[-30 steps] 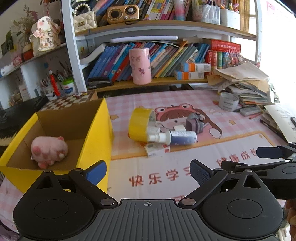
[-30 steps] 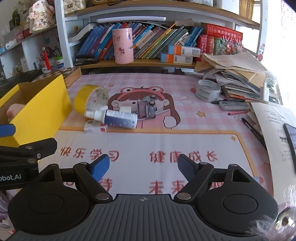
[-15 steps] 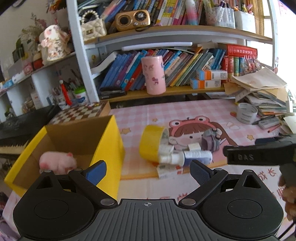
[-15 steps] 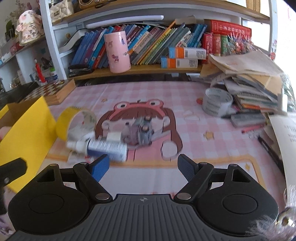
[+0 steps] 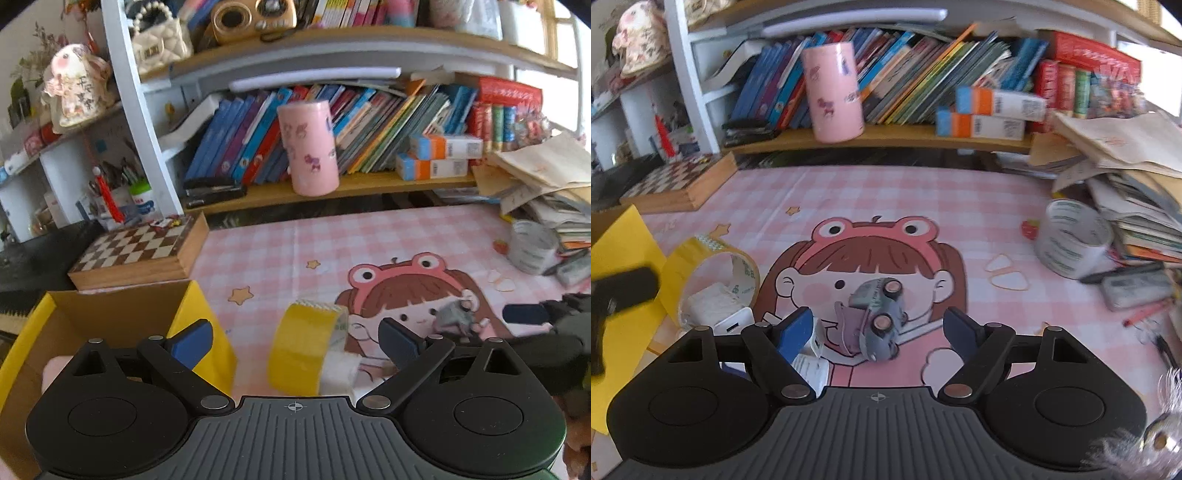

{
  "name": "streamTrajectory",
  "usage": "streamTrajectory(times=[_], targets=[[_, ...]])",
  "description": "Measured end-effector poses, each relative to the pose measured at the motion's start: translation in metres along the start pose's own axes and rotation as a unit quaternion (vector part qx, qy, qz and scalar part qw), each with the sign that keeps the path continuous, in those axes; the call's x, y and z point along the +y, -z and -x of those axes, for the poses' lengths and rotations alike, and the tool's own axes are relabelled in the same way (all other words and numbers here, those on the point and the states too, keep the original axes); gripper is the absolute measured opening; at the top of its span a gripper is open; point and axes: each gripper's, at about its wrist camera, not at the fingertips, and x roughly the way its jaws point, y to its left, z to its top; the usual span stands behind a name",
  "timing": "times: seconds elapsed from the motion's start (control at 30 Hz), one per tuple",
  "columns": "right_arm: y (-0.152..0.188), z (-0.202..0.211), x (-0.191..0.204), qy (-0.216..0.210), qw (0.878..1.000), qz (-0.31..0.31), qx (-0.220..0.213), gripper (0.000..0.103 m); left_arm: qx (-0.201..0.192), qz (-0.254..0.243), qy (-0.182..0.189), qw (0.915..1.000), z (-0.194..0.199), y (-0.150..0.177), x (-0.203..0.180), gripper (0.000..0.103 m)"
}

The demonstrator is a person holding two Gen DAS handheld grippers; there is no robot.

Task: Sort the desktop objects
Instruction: 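Move left tool toward the yellow tape roll while right tool approaches the grey toy truck, then close right tool on the grey toy truck while left tool grasps the yellow tape roll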

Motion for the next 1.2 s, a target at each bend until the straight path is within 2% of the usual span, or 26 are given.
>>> streamTrajectory(times=[0.2, 0.37, 0.57, 0.6, 0.63, 0.67, 0.7, 0.77, 0.93, 1.2], targets=[[-0.003, -0.023, 0.003, -0.002, 1.0, 0.018, 0.02, 0.076, 0.042, -0.011, -0.002, 0.9991, -0.04, -0.001, 0.004, 0.098], [-0.005, -0.032, 0.005, -0.009, 0.999, 0.02, 0.029, 0.076, 0.059, -0.016, -0.002, 0.9981, -0.055, 0.003, 0.006, 0.097], [-0.009, -0.036, 0.006, -0.016, 0.999, 0.018, 0.031, 0.07, 0.052, -0.036, -0.009, 0.9979, -0.062, 0.004, -0.002, 0.092], [-0.01, -0.037, 0.005, -0.02, 0.999, 0.015, 0.029, 0.066, 0.051, -0.04, -0.007, 0.9979, -0.062, 0.004, -0.003, 0.084], [-0.011, -0.038, 0.005, -0.021, 0.999, 0.011, 0.031, 0.059, 0.056, -0.039, 0.004, 0.9977, -0.064, 0.003, -0.003, 0.07], [-0.012, -0.04, 0.005, -0.021, 0.999, 0.008, 0.035, 0.055, 0.069, -0.031, 0.021, 0.9969, -0.066, 0.003, -0.002, 0.065], [-0.012, -0.042, 0.004, -0.016, 0.999, 0.008, 0.041, 0.05, 0.078, -0.025, 0.032, 0.9962, -0.069, 0.004, -0.001, 0.053], [-0.011, -0.045, 0.002, -0.015, 0.999, 0.005, 0.048, 0.047, 0.079, -0.03, 0.026, 0.9961, -0.07, 0.007, -0.003, 0.043], [-0.009, -0.038, -0.006, -0.028, 0.999, -0.012, 0.042, 0.045, 0.081, -0.012, 0.03, 0.9962, -0.063, 0.01, 0.0, 0.041], [-0.003, -0.016, -0.015, -0.027, 0.999, -0.032, 0.029, 0.043, 0.057, 0.001, 0.052, 0.997, -0.036, 0.003, 0.002, 0.041]])
